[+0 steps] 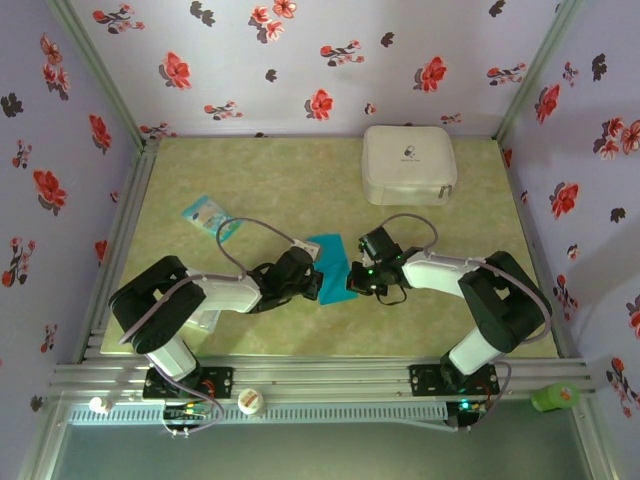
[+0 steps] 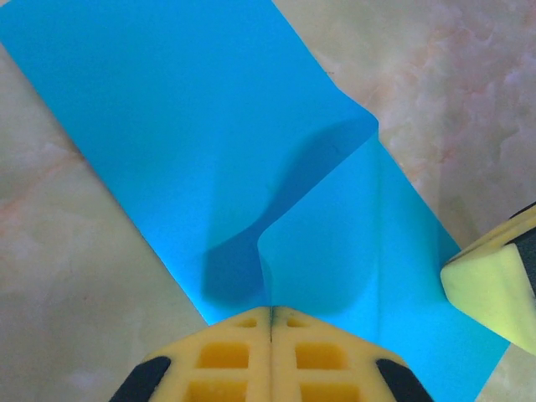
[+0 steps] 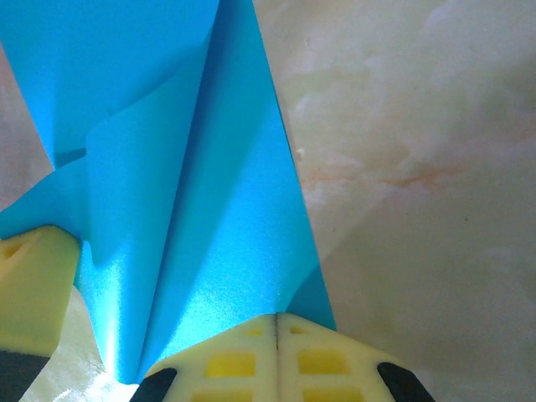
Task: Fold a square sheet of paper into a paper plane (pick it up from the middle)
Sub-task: Fold the triangle a second time at the center of the table.
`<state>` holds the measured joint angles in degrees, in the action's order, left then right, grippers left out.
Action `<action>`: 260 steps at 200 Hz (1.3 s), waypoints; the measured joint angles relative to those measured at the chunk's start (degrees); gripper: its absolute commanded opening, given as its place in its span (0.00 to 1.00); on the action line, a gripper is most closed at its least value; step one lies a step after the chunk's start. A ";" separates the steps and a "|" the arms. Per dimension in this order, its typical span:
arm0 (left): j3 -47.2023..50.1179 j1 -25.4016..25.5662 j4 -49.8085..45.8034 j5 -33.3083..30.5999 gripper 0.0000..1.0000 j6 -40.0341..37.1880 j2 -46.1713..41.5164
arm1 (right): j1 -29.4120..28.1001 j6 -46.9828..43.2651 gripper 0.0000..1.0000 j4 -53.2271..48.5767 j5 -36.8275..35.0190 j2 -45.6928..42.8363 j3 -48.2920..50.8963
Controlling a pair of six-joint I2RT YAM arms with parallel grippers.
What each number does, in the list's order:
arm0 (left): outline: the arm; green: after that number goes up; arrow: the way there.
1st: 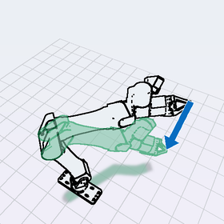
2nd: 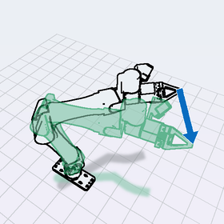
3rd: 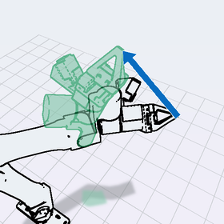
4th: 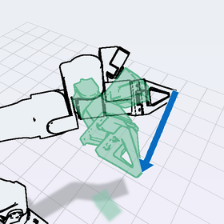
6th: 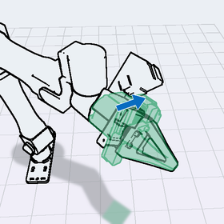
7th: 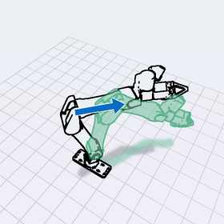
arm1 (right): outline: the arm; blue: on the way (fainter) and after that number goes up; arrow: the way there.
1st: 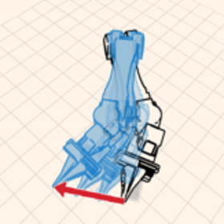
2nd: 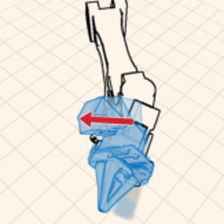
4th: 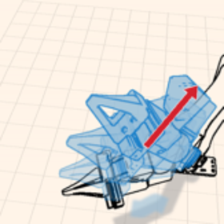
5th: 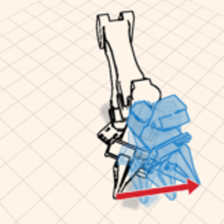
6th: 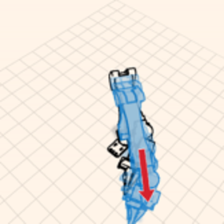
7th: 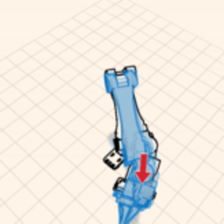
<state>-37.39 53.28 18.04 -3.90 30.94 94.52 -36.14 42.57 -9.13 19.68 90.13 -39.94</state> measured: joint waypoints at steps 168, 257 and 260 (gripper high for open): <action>-1.36 0.00 -0.02 0.00 0.03 -1.75 1.55 | 0.00 0.00 0.00 -0.07 0.00 0.00 -0.04; -1.62 -0.04 -0.02 0.00 0.03 -1.77 3.04 | 0.00 0.00 0.00 -0.07 0.00 0.00 -0.04; -1.66 -0.04 -0.04 0.00 0.03 -1.81 3.06 | 0.00 0.00 0.00 -0.07 0.00 0.00 -0.04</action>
<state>-39.05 53.23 18.00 -3.90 29.12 97.58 -36.14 42.57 -9.19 19.68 90.13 -39.99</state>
